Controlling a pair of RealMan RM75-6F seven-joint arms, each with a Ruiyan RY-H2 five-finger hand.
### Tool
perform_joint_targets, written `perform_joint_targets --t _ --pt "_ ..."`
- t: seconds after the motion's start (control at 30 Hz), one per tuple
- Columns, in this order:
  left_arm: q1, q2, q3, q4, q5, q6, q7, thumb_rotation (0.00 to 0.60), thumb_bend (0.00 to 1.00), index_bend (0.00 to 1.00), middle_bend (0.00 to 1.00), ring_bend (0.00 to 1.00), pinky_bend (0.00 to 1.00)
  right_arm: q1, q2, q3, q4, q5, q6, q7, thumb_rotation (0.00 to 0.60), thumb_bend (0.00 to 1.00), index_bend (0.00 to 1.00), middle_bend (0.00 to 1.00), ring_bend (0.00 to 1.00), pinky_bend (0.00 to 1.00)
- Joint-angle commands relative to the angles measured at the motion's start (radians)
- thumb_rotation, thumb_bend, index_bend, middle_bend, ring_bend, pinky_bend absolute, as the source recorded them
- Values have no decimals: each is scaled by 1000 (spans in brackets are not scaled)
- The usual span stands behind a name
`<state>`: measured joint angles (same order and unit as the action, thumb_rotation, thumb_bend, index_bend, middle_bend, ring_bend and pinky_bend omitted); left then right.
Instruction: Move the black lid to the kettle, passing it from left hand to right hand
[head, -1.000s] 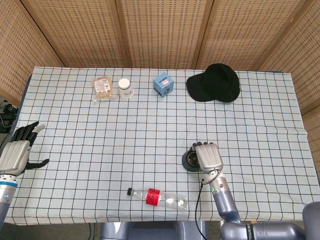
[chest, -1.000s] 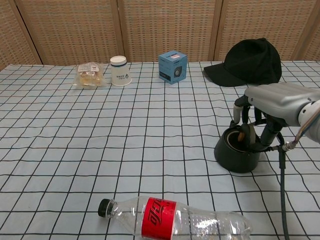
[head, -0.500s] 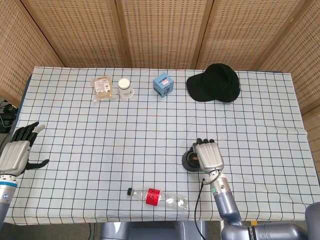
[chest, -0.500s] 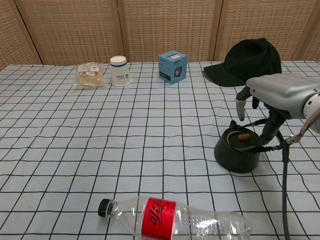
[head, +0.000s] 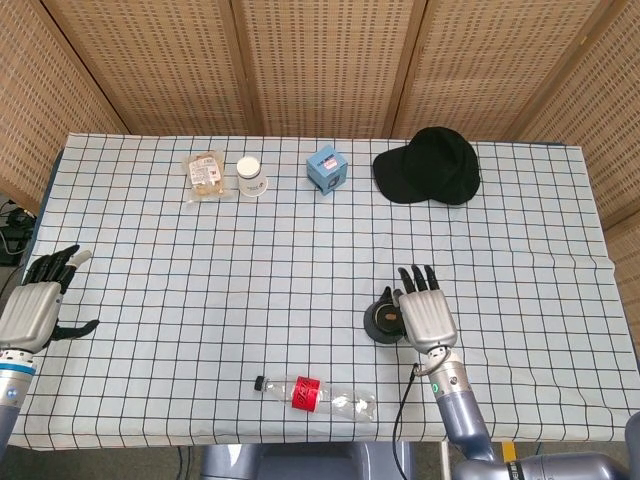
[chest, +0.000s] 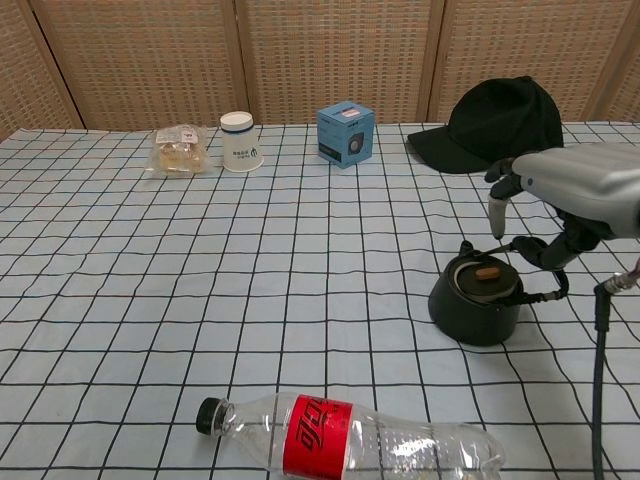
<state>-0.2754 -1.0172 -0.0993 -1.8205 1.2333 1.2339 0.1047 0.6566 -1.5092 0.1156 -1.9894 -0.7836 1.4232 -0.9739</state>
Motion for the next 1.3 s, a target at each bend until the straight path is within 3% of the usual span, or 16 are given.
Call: perform_joint_targets --t 0.03,0.27,1.3 --pt "-1 0 0 0 -2 -3 0 600 183 98 0 0 0 2 -1 -3 -5 10 0 -10 600 793 453 127 23 0" --pt "0 4 -1 -2 -5 -4 -9 600 185 98 0 0 0 7 -16 -14 -6 39 1 -40 600 932 469 87 0 0" --pt "-3 15 3 -11 -9 -17 -14 600 190 98 0 0 0 8 -55 -32 36 59 -28 -9 600 933 477 38 0 0"
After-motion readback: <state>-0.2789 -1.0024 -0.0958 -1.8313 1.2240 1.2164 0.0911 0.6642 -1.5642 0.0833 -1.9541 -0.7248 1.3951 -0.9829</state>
